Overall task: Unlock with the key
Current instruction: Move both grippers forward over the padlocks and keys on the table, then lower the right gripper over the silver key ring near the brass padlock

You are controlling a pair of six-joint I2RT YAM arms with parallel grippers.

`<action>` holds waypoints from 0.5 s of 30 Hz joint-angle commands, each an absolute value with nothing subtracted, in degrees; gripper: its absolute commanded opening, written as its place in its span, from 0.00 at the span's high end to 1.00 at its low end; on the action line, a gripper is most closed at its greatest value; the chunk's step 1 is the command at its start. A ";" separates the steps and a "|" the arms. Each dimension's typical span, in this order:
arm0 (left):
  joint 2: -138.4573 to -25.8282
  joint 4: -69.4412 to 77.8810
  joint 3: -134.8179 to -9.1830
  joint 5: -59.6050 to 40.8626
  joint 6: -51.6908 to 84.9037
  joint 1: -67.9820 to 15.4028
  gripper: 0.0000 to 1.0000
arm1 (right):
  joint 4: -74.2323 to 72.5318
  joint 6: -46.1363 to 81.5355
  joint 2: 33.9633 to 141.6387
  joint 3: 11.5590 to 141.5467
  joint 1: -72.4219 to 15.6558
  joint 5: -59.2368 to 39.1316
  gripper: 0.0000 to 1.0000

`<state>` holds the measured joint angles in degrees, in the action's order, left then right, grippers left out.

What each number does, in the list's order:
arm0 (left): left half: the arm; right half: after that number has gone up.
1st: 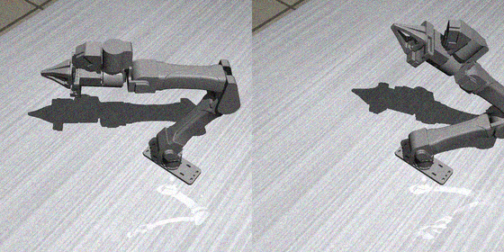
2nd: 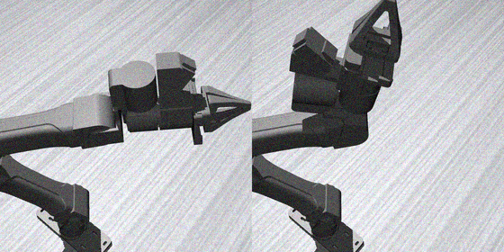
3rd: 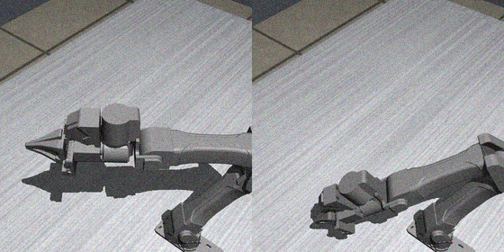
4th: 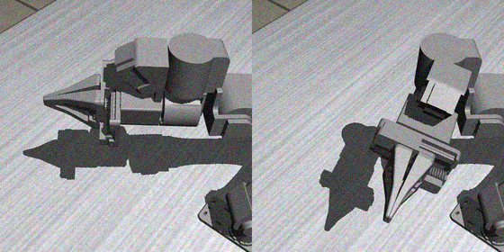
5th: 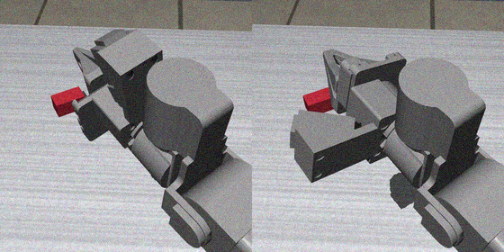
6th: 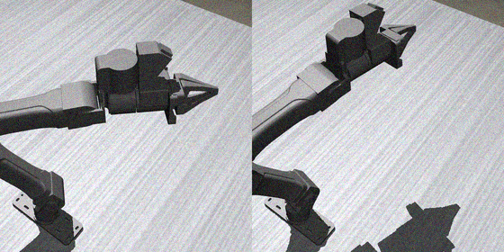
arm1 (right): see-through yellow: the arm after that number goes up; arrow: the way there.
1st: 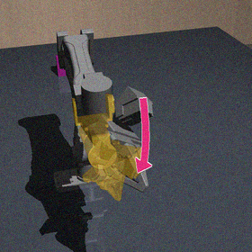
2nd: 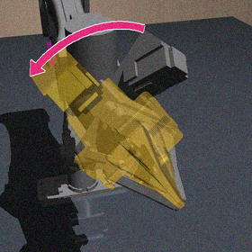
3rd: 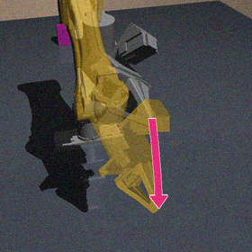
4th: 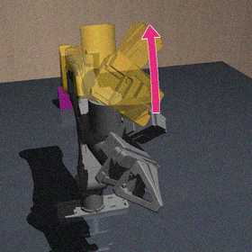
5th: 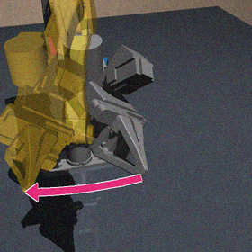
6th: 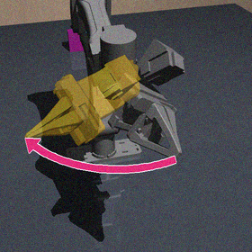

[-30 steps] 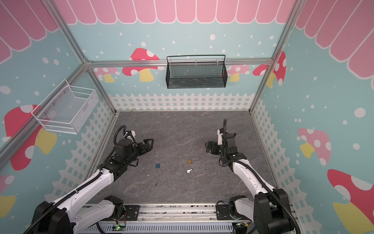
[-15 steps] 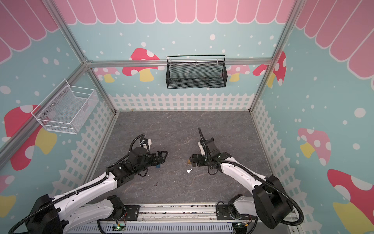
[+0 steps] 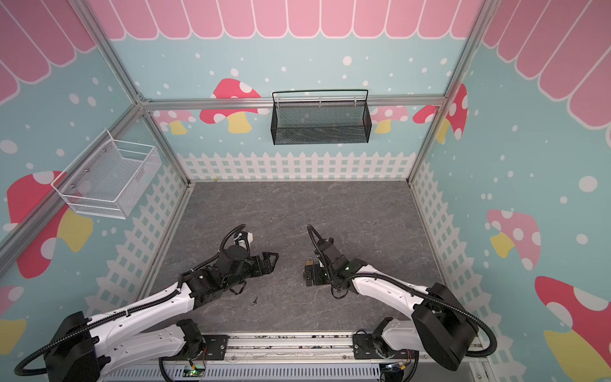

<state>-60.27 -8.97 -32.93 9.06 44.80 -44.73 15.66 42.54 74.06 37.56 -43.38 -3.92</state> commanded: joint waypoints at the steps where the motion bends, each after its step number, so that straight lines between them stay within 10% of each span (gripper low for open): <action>1: -60.41 -10.29 -32.70 10.77 46.64 -45.09 0.00 | 13.00 44.34 75.87 36.75 -44.50 -3.69 0.05; 15: -59.78 -11.56 -32.09 11.36 48.09 -45.12 0.00 | 9.76 43.34 82.63 38.14 -47.79 -3.93 0.09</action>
<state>-60.27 -9.91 -32.60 9.69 46.39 -44.82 10.57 43.13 81.65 37.56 -47.11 -4.12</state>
